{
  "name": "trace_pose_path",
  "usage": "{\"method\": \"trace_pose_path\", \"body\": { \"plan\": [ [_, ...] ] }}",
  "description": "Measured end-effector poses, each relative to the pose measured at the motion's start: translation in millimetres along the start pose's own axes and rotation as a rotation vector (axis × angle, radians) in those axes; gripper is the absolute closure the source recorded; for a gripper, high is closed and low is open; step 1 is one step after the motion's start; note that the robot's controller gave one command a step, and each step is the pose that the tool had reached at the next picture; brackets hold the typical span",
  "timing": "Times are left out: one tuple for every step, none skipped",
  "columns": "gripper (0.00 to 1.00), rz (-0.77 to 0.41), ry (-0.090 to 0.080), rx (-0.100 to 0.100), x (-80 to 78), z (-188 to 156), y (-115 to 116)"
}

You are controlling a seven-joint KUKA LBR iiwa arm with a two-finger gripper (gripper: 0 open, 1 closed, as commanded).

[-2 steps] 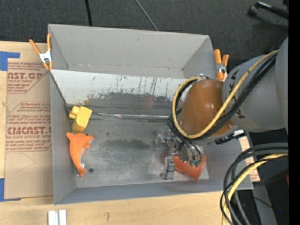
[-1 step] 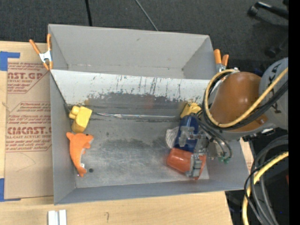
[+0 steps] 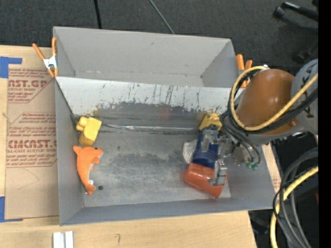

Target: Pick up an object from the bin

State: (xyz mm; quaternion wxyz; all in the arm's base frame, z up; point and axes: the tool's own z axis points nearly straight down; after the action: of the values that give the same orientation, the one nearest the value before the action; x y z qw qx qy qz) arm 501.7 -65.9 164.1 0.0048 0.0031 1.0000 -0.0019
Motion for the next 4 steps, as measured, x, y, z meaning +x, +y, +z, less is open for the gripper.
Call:
{"method": "trace_pose_path", "body": {
  "plan": [
    [1.00,0.174,0.013,-0.005,-0.9,89.8,13.1],
    [1.00,0.174,0.013,-0.005,-0.9,89.8,13.1],
    [1.00,0.174,0.013,-0.005,1.4,81.7,10.1],
    [1.00,0.167,0.033,-0.006,-9.3,69.2,3.8]
  ]
}}
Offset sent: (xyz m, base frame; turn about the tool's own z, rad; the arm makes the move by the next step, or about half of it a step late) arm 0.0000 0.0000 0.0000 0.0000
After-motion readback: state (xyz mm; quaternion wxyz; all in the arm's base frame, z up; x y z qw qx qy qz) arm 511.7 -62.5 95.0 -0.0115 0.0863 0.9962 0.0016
